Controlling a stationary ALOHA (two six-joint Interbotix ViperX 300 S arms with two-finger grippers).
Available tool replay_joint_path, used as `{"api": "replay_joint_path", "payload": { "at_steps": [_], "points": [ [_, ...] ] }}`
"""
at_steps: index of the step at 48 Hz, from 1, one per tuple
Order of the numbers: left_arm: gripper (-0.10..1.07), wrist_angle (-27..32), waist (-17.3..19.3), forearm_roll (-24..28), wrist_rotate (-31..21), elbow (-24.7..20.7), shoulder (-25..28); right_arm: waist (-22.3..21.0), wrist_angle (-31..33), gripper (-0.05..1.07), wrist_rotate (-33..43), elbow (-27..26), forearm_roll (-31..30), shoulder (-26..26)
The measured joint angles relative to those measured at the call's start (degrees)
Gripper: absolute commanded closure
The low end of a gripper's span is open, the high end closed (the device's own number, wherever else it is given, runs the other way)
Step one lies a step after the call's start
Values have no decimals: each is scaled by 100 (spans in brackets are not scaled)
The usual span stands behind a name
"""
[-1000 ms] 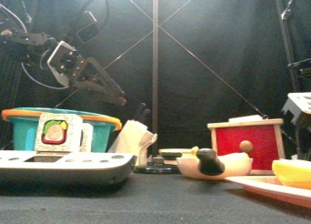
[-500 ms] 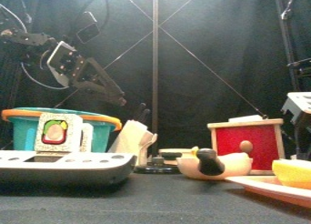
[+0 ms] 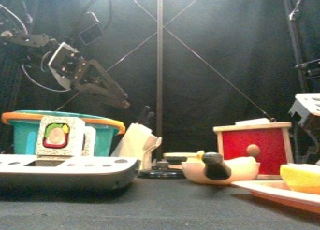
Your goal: Place white sushi piece near drawer
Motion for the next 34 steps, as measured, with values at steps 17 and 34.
{"api": "replay_joint_path", "payload": {
  "at_steps": [17, 34],
  "points": [
    [1, 9, 0, 0, 9, 9, 9, -70, 149, 11, -79, -88, -352, -53],
    [1, 9, 0, 0, 0, 18, 9, -264, 396, 11, -729, -132, -466, -316]
  ]
}}
